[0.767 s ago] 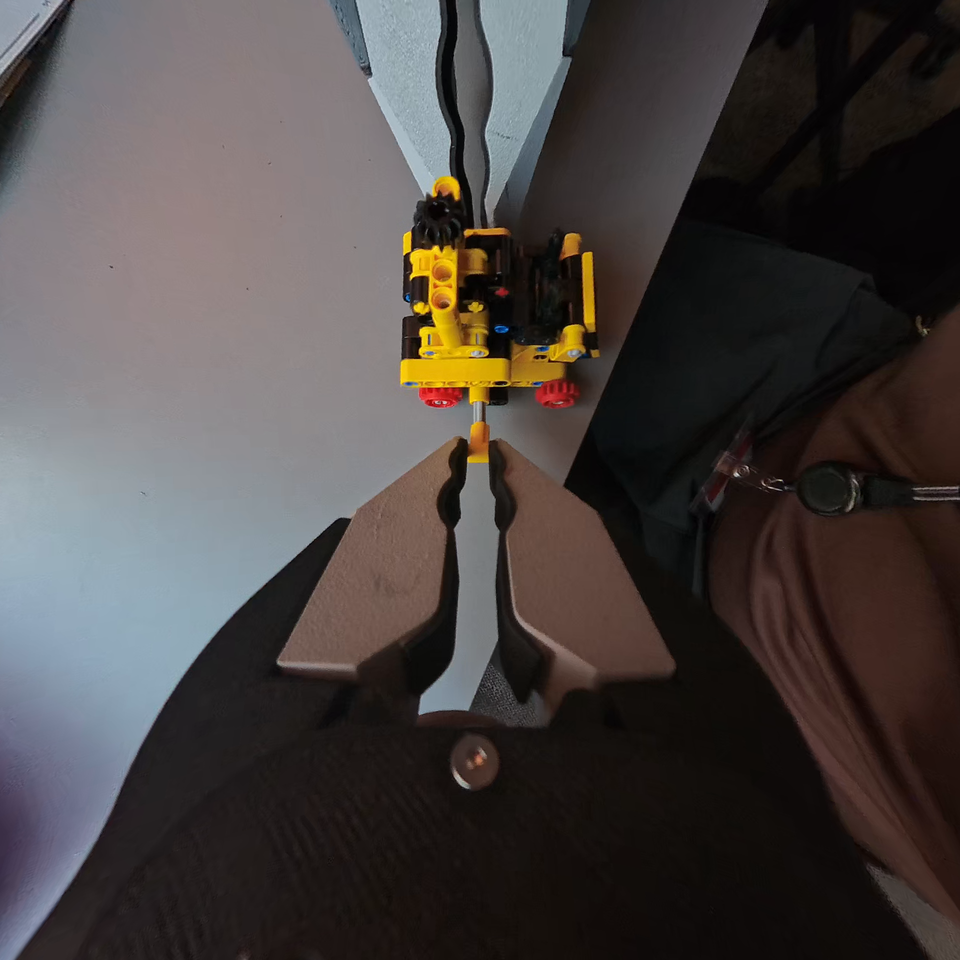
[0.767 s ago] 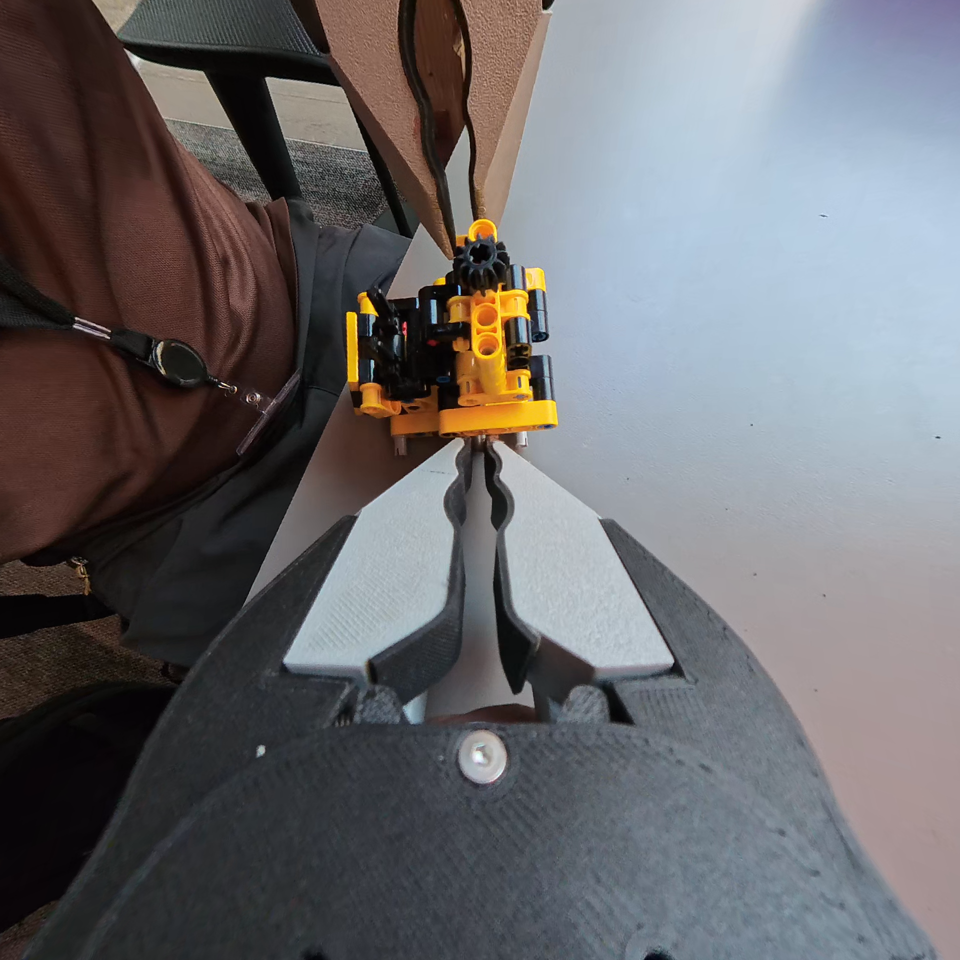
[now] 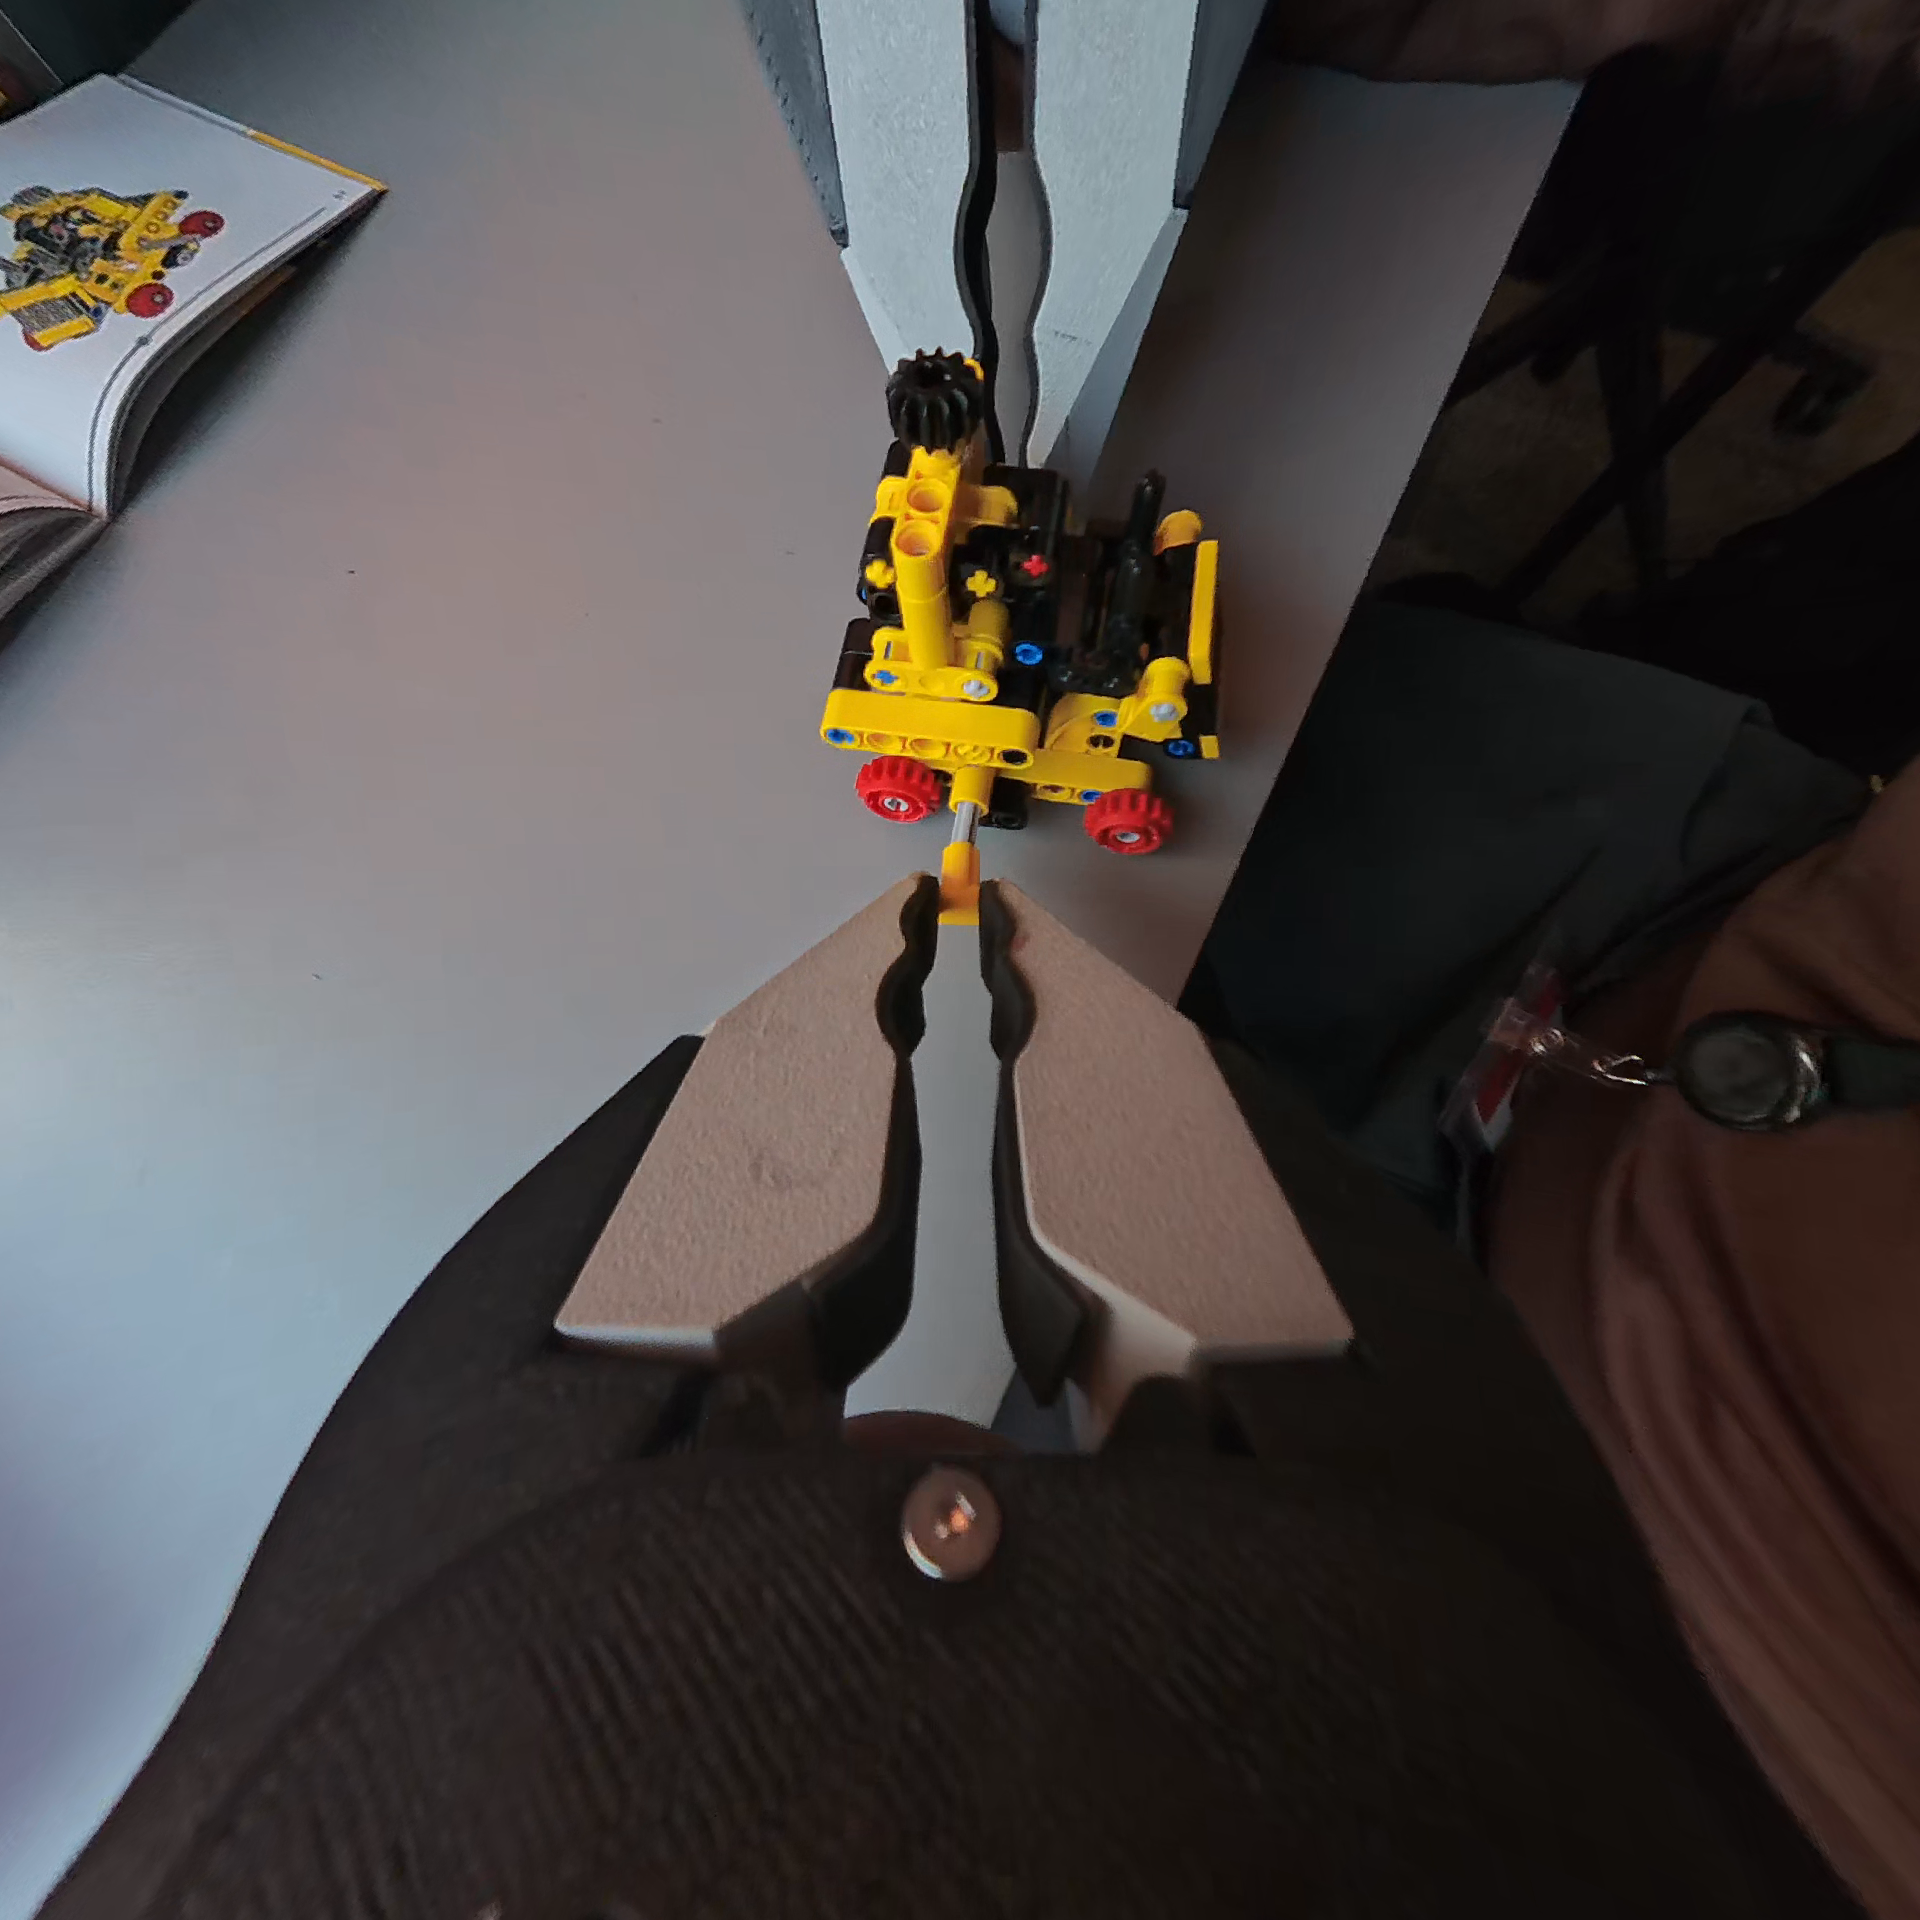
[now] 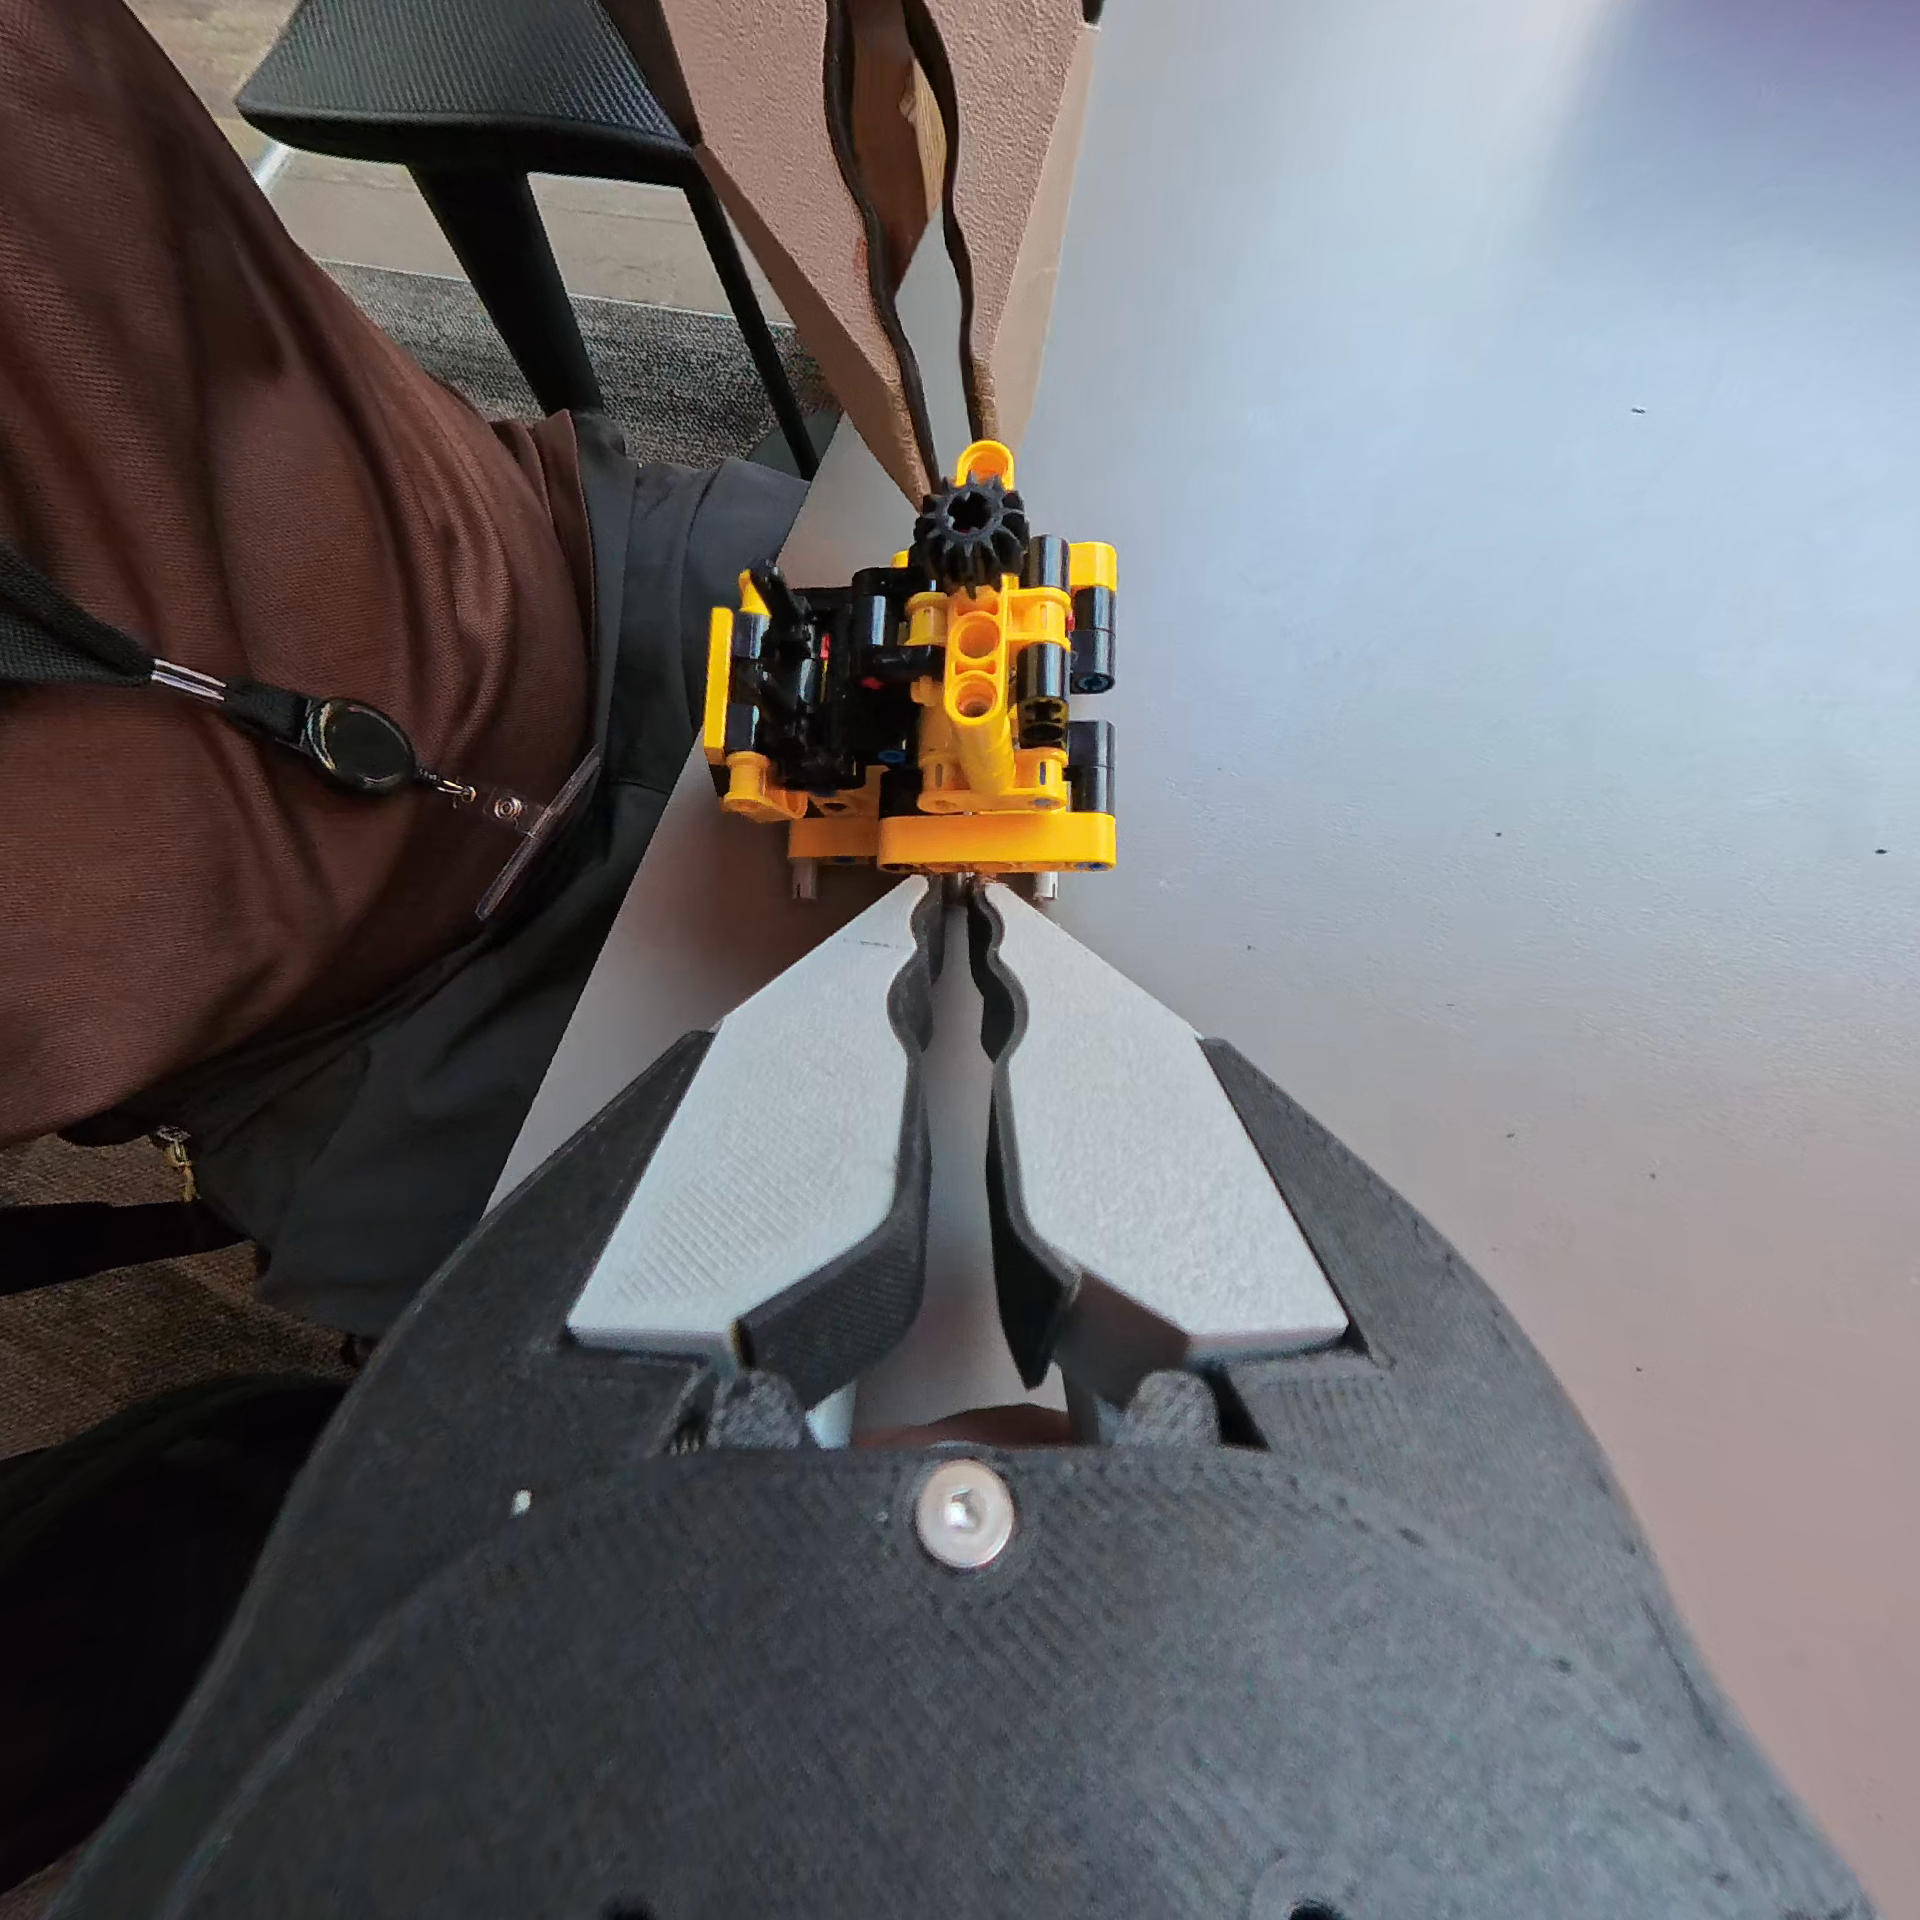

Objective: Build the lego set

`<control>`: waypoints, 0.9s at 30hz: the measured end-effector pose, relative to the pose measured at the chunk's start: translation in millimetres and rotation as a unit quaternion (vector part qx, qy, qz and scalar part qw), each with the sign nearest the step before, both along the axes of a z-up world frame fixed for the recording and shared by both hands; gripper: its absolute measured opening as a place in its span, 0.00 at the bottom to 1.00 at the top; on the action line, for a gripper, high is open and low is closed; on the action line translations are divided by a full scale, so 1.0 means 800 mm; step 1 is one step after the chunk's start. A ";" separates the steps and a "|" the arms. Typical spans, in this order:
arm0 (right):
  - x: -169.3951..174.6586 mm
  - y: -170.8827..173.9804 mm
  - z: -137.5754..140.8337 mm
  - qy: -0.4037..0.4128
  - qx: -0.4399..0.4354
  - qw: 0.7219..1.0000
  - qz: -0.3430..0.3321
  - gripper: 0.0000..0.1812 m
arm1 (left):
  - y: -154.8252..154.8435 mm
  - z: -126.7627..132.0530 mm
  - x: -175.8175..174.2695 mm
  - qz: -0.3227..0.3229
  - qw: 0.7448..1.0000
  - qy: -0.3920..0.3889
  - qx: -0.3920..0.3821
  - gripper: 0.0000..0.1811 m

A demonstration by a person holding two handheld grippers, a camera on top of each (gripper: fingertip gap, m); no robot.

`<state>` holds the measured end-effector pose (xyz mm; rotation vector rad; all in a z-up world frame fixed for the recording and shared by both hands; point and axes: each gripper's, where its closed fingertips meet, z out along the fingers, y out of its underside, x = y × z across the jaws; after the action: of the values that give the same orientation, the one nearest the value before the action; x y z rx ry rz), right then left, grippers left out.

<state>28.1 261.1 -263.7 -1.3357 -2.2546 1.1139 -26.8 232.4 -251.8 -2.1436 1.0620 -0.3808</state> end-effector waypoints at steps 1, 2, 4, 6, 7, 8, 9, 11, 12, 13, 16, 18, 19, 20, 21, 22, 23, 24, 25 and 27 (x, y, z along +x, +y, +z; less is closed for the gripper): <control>0.000 0.000 0.000 0.001 0.000 1.000 0.000 0.00 | 0.001 0.000 0.000 -0.005 1.000 -0.002 0.004 0.03; 0.000 0.000 0.000 0.001 0.000 1.000 0.000 0.00 | 0.002 0.000 -0.001 -0.007 1.000 -0.004 0.006 0.03; 0.000 0.001 0.000 0.002 0.001 1.000 0.000 0.00 | 0.003 0.000 -0.001 -0.019 1.000 -0.011 0.012 0.03; 0.000 0.002 0.000 0.004 0.004 1.000 -0.001 0.00 | 0.003 0.000 -0.001 -0.030 0.999 -0.018 0.015 0.03; -0.001 0.003 0.000 0.005 0.003 1.000 -0.002 0.00 | 0.003 0.000 -0.001 -0.038 0.999 -0.022 0.018 0.03; -0.001 0.003 0.000 0.006 0.002 1.000 -0.003 0.00 | 0.003 0.000 -0.001 -0.042 0.999 -0.025 0.017 0.03; -0.001 0.003 0.000 0.006 0.001 1.000 -0.003 0.00 | 0.004 0.000 -0.002 -0.045 0.998 -0.030 0.017 0.03; -0.001 0.003 0.000 0.006 0.001 1.000 -0.004 0.00 | 0.006 0.000 -0.003 -0.042 0.998 -0.037 0.015 0.03; -0.001 0.003 0.000 0.006 0.001 1.000 -0.004 0.00 | 0.007 0.000 -0.003 -0.041 0.998 -0.039 0.015 0.03; -0.001 0.003 0.000 0.005 0.001 1.000 -0.004 0.00 | 0.007 0.000 -0.003 -0.042 0.998 -0.039 0.019 0.03; -0.002 0.005 0.000 0.006 -0.002 1.000 -0.007 0.00 | 0.005 -0.001 -0.001 -0.056 0.997 -0.040 0.031 0.03; -0.002 0.006 0.000 0.006 -0.006 1.000 -0.008 0.00 | 0.005 -0.001 -0.001 -0.061 0.996 -0.047 0.034 0.03; -0.002 0.005 0.000 0.006 -0.007 1.000 -0.008 0.00 | 0.006 -0.001 -0.002 -0.062 0.996 -0.051 0.036 0.03; -0.002 0.006 0.000 0.007 -0.007 1.000 -0.008 0.00 | 0.007 -0.001 -0.003 -0.059 0.996 -0.054 0.035 0.03; -0.002 0.005 0.000 0.007 -0.007 1.000 -0.008 0.00 | 0.008 -0.001 -0.003 -0.056 0.996 -0.056 0.033 0.03; -0.002 0.006 0.000 0.007 -0.006 1.000 -0.009 0.00 | 0.009 -0.001 -0.004 -0.054 0.996 -0.055 0.033 0.03; -0.002 0.006 0.000 0.007 -0.005 1.000 -0.009 0.00 | 0.009 -0.001 -0.004 -0.050 0.997 -0.053 0.034 0.03; -0.003 0.006 0.000 0.007 -0.005 1.000 -0.010 0.00 | 0.009 0.000 -0.004 -0.050 0.997 -0.051 0.035 0.03; -0.003 0.006 0.000 0.007 -0.005 1.000 -0.010 0.00 | 0.009 0.000 -0.003 -0.052 0.997 -0.051 0.038 0.03; -0.004 0.007 0.000 0.008 -0.007 1.000 -0.012 0.00 | 0.006 0.000 -0.001 -0.057 0.997 -0.049 0.035 0.03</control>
<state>25.3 266.8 -263.7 -1.3520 -2.2171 1.1300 -28.0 237.6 -251.7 -1.9884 1.1269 -0.4902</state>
